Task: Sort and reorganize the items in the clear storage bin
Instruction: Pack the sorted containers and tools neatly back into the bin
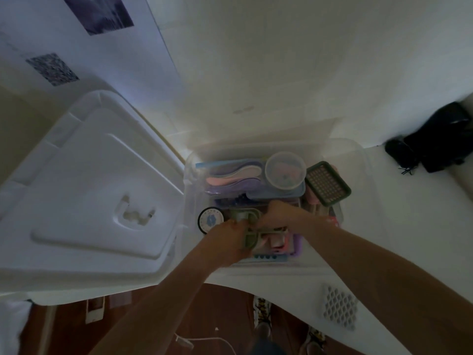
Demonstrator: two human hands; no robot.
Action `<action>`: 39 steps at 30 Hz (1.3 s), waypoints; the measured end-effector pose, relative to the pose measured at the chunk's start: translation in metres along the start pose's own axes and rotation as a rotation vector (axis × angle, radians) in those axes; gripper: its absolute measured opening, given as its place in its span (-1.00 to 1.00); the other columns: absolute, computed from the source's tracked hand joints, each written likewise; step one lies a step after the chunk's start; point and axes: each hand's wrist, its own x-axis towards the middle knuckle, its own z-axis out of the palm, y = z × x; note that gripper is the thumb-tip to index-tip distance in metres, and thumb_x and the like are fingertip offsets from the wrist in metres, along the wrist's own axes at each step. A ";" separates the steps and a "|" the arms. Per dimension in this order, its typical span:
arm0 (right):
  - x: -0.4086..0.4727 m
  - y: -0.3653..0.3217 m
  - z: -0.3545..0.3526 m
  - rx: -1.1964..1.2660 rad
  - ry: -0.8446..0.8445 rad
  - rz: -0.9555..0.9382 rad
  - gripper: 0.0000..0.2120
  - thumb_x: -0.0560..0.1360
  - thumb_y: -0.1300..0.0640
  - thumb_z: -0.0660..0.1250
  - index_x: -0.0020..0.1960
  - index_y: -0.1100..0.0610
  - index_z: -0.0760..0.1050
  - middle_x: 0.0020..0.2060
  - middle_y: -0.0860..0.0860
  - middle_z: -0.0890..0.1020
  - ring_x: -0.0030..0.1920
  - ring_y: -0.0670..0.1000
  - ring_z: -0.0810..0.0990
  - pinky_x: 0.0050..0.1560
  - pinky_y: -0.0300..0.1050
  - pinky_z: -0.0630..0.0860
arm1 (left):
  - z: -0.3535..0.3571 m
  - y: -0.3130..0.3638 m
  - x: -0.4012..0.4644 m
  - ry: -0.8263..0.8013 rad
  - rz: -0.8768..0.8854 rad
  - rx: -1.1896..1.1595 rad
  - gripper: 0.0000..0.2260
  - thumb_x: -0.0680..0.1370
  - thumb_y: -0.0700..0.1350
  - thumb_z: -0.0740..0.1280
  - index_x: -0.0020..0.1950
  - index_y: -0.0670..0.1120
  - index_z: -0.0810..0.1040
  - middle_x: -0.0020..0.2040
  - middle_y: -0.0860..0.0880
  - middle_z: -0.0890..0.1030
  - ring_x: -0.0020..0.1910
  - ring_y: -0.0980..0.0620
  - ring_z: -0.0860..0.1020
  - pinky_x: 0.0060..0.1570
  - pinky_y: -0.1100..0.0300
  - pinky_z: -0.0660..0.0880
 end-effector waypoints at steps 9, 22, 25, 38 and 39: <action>-0.028 0.020 0.018 -0.438 0.476 -0.200 -0.87 0.46 0.12 0.30 -0.01 0.11 0.53 -0.06 0.07 0.65 -0.01 0.16 0.61 -0.11 -0.05 0.51 | 0.010 0.002 0.023 0.022 -0.064 0.177 -0.63 0.57 0.00 0.32 0.29 -0.17 0.44 0.13 -0.17 0.61 0.07 -0.14 0.61 -0.04 0.05 0.53; -0.129 0.083 -0.030 -0.236 0.725 -0.200 -0.66 0.38 0.22 0.43 0.11 -0.07 0.58 -0.01 -0.01 0.66 -0.03 0.08 0.64 -0.05 -0.01 0.58 | 0.001 0.020 -0.004 0.203 -0.133 0.002 -0.57 0.56 0.13 0.28 0.32 -0.10 0.48 0.14 -0.13 0.62 0.06 -0.14 0.60 0.00 0.00 0.57; -0.172 0.101 -0.037 -0.182 0.806 -0.270 -0.73 0.40 0.16 0.48 0.04 -0.10 0.59 -0.10 -0.16 0.63 -0.14 -0.15 0.60 -0.09 -0.08 0.60 | -0.014 0.064 -0.017 0.386 -0.028 0.089 -0.50 0.58 0.18 0.07 0.36 -0.08 0.50 0.23 -0.15 0.58 0.16 -0.19 0.56 0.10 -0.02 0.51; -0.193 0.249 0.075 -0.113 0.594 -0.042 -0.70 0.49 0.04 0.39 0.22 -0.01 0.53 0.04 -0.09 0.57 -0.03 -0.09 0.57 0.05 -0.10 0.56 | 0.156 0.198 -0.002 0.148 0.272 0.096 -0.51 0.47 -0.04 0.43 0.38 -0.07 0.48 0.20 -0.11 0.53 0.02 -0.08 0.62 -0.05 0.10 0.57; -0.182 0.259 0.083 -0.136 0.512 0.022 -0.55 0.50 -0.01 0.38 0.37 0.00 0.42 0.16 -0.05 0.51 0.09 -0.05 0.55 0.13 -0.12 0.52 | 0.167 0.200 0.004 0.057 0.135 0.043 -0.41 0.51 0.00 0.40 0.50 -0.08 0.34 0.32 -0.13 0.45 0.14 -0.10 0.58 0.08 0.10 0.54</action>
